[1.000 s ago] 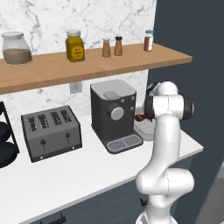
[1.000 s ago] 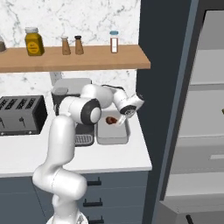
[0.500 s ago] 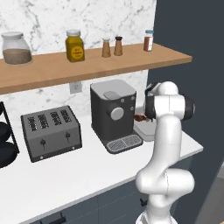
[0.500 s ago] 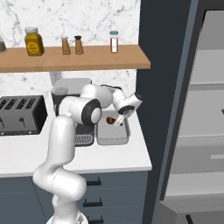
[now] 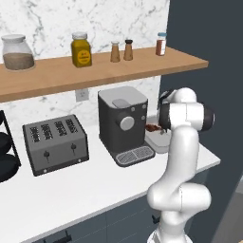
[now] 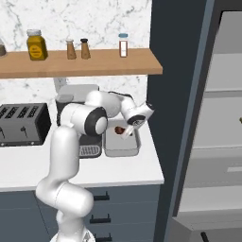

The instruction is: Place one cucumber and one chicken drumstick in each tupperware on the nearby counter, to pack two identical lunches.

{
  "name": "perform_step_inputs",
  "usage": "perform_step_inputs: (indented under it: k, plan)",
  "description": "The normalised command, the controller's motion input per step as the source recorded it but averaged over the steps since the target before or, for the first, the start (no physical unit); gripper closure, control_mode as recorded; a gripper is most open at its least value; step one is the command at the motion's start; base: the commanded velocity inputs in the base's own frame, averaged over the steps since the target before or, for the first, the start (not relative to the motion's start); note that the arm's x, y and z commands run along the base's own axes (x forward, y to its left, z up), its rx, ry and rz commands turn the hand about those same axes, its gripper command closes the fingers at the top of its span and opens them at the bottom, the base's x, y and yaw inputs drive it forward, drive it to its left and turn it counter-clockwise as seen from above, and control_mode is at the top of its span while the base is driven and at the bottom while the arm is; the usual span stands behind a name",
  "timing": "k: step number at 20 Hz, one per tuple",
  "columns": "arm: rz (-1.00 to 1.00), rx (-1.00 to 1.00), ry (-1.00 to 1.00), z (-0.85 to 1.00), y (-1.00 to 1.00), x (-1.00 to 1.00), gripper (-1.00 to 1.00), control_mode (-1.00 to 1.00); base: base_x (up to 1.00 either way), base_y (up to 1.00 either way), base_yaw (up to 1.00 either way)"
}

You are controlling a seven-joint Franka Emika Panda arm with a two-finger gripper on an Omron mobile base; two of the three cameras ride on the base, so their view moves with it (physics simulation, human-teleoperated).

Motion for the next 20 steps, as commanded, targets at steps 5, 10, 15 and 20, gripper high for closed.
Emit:
perform_step_inputs:
  k: [5, 10, 15, 20]
  plan:
    - [-0.03, -0.10, -0.01, 0.25, 0.24, -0.64, -1.00, -1.00, 0.00, 0.00, 0.00]
    - [0.00, -0.04, -0.13, 0.78, 0.12, -0.90, -1.00, -1.00, 0.00, 0.00, 0.00]
    - [0.00, 0.00, -0.17, 0.75, 0.00, -0.97, -1.00, -1.00, 0.00, 0.00, 0.00]
    - [0.00, -0.01, -0.08, 0.62, 0.27, -1.00, -1.00, -1.00, 0.00, 0.00, 0.00]
